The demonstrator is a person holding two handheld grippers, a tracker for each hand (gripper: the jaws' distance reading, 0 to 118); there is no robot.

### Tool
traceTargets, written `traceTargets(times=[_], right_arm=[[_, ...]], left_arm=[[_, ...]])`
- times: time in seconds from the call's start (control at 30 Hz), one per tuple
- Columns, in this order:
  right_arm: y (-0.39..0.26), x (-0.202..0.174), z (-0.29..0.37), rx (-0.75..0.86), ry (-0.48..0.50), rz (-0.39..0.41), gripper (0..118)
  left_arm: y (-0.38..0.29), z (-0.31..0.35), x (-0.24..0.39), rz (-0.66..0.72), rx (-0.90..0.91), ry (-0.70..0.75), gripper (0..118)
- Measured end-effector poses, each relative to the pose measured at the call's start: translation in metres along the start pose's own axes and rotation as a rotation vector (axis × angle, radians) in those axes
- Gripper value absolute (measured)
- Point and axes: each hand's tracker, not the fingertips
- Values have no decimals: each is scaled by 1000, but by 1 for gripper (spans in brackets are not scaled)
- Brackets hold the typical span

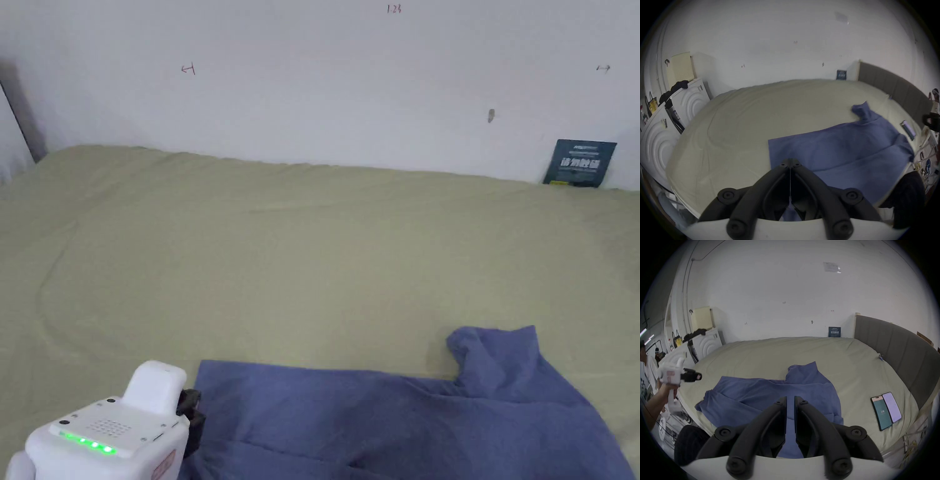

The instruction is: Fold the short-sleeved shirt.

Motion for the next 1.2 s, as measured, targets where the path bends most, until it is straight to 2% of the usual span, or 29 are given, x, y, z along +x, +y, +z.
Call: traceTargets(times=[0.13,0.17,0.2,0.23,0.27,0.37,0.43,0.5,0.6,0.63,0.67,0.77,0.9,0.97,1.0,1.03,1.07,1.1,1.13,1.2], right_arm=[[-1,10,-32,-50,-2,-13,11],[-2,13,-39,-61,-11,-11,11],[-1,16,-45,-69,-17,-15,11],[-1,20,-51,-77,-22,-24,11],[0,23,-55,-86,-24,-35,11],[1,29,-67,-101,-38,-50,11],[0,32,-73,-114,-44,-58,11],[0,35,-79,-123,-48,-60,11],[0,41,-85,-134,-62,-59,11],[1,44,-88,-138,-64,-63,11],[3,48,-93,-150,-69,-64,11],[8,67,-114,-189,-87,-63,11],[19,102,-157,-253,-114,-38,12],[23,123,-192,-307,-126,-18,51],[25,133,-208,-335,-145,-10,64],[28,142,-227,-369,-164,-8,64],[30,150,-246,-406,-163,-15,101],[31,157,-261,-424,-150,-26,118],[36,162,-269,-389,-158,-24,118],[41,166,-286,-430,-194,-41,118]], left_arm=[[18,-95,-34,0,-95,26,0],[21,-113,-42,-1,-100,22,10],[23,-131,-49,-8,-145,7,45],[24,-149,-49,-20,-213,0,103],[24,-164,-53,-32,-235,8,115],[27,-191,-53,-53,-240,50,112],[23,-207,-52,-53,-272,21,107],[22,-201,-48,-47,-252,22,105],[19,-187,-46,-2,-217,-31,65],[18,-177,-40,-21,-203,-26,28],[17,-173,-37,-31,-196,-42,4],[19,-152,-13,-85,-187,-40,0],[29,-117,-2,-67,-112,-70,0],[35,-98,3,-61,-78,-82,0],[37,-91,6,-62,-64,-81,0],[39,-87,4,-67,-50,-80,0],[41,-81,5,-68,-51,-86,0],[43,-77,6,-67,-53,-90,0],[44,-74,7,-70,-51,-92,0],[46,-69,10,-83,-51,-84,0]])
